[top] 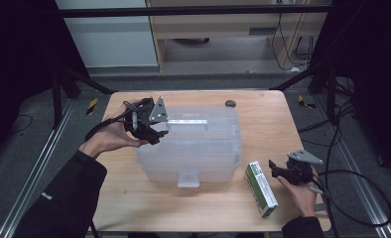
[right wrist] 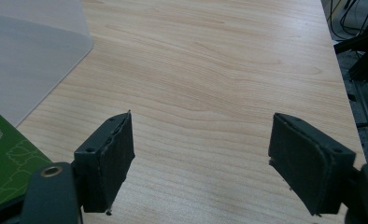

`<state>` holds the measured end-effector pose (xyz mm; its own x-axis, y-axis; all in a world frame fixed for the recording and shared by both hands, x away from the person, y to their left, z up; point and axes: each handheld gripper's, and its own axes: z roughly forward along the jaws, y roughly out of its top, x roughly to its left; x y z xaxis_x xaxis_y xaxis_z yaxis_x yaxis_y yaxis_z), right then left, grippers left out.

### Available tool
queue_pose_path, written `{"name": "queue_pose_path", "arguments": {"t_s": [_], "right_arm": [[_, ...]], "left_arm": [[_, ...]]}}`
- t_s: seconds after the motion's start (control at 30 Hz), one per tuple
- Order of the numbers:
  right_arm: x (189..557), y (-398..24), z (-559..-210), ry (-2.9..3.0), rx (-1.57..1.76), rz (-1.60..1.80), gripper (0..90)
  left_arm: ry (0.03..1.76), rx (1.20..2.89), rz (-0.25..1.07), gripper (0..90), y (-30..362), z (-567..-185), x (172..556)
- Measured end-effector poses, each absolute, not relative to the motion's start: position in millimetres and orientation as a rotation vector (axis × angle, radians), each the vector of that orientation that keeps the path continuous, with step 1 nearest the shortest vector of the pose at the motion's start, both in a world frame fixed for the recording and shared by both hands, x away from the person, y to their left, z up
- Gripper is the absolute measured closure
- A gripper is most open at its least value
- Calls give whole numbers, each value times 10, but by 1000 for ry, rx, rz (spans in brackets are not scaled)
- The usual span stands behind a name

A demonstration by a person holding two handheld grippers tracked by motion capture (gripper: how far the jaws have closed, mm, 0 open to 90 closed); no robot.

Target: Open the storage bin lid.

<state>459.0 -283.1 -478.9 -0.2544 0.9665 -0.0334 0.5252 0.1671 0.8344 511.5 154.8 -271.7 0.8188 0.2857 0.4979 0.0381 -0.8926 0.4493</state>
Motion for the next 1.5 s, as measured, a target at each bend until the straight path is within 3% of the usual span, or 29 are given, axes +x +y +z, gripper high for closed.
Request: {"name": "queue_pose_path", "arguments": {"t_s": [0.9,1.5], "right_arm": [[4601,-2808,-4801,1908,1402,982,302],[4612,-2796,-4820,1931,1393,964,333]], "left_arm": [[90,2720,862,347,1200,-2761,5210],[8,2770,896,490,1087,-2839,5240]]}}
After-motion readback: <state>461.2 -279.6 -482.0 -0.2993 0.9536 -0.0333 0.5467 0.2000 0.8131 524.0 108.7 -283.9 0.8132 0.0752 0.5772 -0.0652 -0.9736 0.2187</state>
